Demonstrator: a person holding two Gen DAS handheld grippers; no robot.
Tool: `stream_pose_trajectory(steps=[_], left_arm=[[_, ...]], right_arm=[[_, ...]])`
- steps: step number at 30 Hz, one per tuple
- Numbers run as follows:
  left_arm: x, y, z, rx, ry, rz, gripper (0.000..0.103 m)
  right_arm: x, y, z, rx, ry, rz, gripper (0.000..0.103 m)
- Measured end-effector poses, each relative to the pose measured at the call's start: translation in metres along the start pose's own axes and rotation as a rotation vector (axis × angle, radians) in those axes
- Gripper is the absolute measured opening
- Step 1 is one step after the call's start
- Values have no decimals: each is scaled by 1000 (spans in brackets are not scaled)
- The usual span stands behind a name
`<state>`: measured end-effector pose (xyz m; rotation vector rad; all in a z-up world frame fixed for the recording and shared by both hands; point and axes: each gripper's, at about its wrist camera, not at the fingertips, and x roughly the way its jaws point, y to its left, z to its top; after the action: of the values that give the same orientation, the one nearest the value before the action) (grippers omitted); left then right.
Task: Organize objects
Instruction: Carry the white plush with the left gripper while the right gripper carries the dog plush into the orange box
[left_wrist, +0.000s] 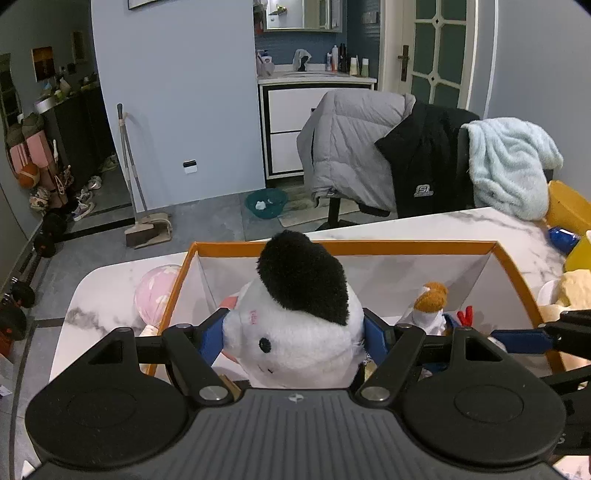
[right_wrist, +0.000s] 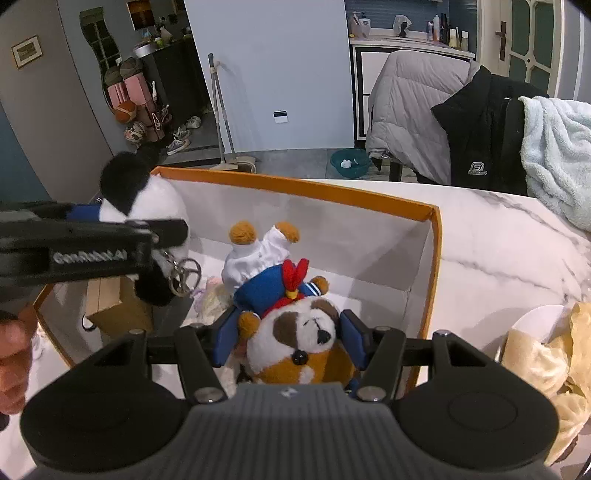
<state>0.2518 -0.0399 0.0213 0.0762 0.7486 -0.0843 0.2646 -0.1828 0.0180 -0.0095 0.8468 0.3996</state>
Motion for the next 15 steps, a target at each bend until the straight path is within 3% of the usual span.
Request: stream_pose_trajectory(steps=[5, 8, 15], left_arm=[[8, -1, 0, -19, 14, 34, 90], [13, 1, -2, -38, 52, 54, 91], [5, 5, -1, -56, 30, 59, 92]], right_arm=[[-1, -5, 4, 42, -88, 21, 66], [0, -8, 4, 50, -88, 20, 70], [-3, -16, 5, 82, -97, 15, 73]])
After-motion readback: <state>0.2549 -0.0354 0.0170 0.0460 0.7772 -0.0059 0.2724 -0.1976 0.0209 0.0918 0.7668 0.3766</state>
